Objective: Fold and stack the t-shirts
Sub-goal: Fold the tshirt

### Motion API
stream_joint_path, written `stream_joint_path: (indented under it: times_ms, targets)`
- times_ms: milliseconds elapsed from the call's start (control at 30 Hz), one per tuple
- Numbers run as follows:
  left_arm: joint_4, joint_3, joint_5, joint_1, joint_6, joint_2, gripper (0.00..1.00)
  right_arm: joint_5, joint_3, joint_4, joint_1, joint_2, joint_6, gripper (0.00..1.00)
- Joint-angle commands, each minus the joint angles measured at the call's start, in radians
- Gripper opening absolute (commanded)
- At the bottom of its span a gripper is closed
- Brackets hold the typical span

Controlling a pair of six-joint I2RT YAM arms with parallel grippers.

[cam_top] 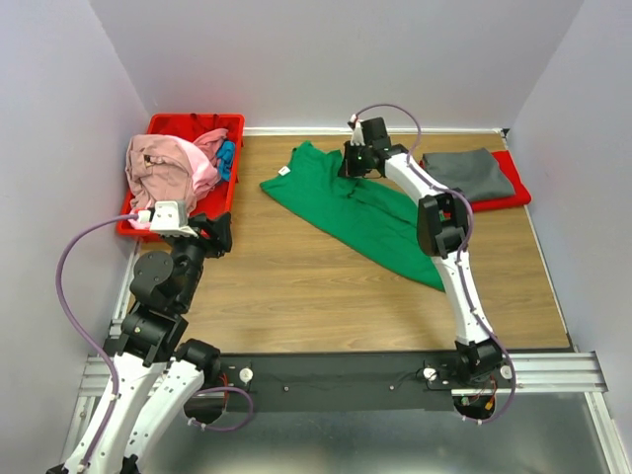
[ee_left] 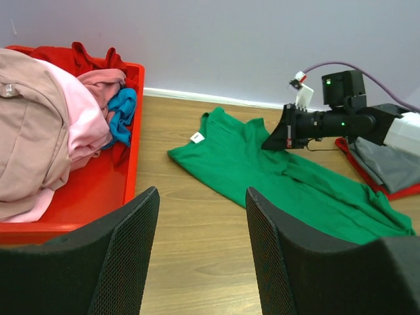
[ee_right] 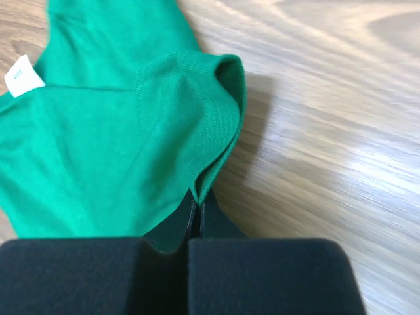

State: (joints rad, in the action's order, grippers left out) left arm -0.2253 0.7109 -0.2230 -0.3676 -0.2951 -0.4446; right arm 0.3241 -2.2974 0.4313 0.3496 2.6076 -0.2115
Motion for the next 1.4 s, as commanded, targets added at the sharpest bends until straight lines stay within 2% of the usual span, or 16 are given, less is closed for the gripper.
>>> stream_joint_path:
  times_ms: [0, 67, 100, 200, 233, 367, 467, 767, 833, 933, 967, 1000, 1100, 1200, 1267, 1367]
  targets:
    - [0.018, -0.010, 0.024, 0.001, 0.010, -0.011, 0.63, -0.080, -0.053, -0.039, 0.032, 0.063, -0.081, 0.00]
    - [0.018, -0.008, 0.025, 0.001, 0.008, -0.014, 0.63, -0.111, -0.056, -0.037, 0.029, 0.059, -0.068, 0.02]
    - [0.018, -0.008, 0.025, 0.001, 0.007, -0.016, 0.63, -0.121, -0.047, -0.037, 0.028, 0.052, -0.042, 0.06]
    - [0.017, -0.008, 0.025, 0.001, 0.008, -0.017, 0.63, -0.058, -0.060, -0.039, -0.001, 0.026, -0.002, 0.30]
    - [0.017, -0.010, 0.025, 0.001, 0.008, -0.017, 0.63, -0.039, -0.069, -0.037, -0.018, 0.017, 0.004, 0.42]
    - [0.020, -0.008, 0.027, 0.001, 0.008, -0.020, 0.63, 0.085, -0.112, -0.042, -0.046, 0.035, 0.038, 0.61]
    - [0.018, -0.010, 0.027, 0.002, 0.010, -0.022, 0.63, 0.165, -0.161, -0.046, -0.052, 0.080, 0.031, 0.66]
    - [0.020, -0.008, 0.028, 0.001, 0.011, -0.040, 0.63, 0.219, -0.229, -0.075, -0.055, 0.152, 0.006, 0.66]
    - [0.023, -0.010, 0.045, 0.001, 0.013, -0.052, 0.63, 0.228, -0.179, -0.045, -0.063, 0.084, 0.104, 0.67]
    - [0.030, -0.011, 0.082, 0.002, 0.020, -0.071, 0.63, 0.250, -0.004, 0.012, -0.070, -0.044, 0.355, 0.78]
    - [0.033, -0.011, 0.091, 0.001, 0.022, -0.074, 0.63, 0.236, 0.044, 0.030, -0.070, -0.138, 0.419, 0.80]
    - [0.038, -0.013, 0.100, 0.001, 0.028, -0.074, 0.63, 0.195, 0.153, 0.049, -0.070, -0.199, 0.522, 0.84]
    - [0.049, -0.014, 0.123, 0.002, 0.034, -0.068, 0.64, 0.083, 0.350, 0.057, -0.070, -0.407, 0.670, 0.93]
    - [0.052, -0.019, 0.137, 0.002, 0.040, -0.051, 0.64, 0.011, 0.488, 0.093, -0.070, -0.583, 0.776, 0.97]
    - [0.060, -0.028, 0.146, 0.002, 0.040, -0.040, 0.70, 0.038, 0.650, 0.186, -0.070, -0.720, 0.878, 0.98]
    - [0.076, -0.037, 0.168, 0.001, 0.039, -0.031, 0.81, 0.171, 0.833, 0.343, -0.063, -0.858, 1.033, 0.99]
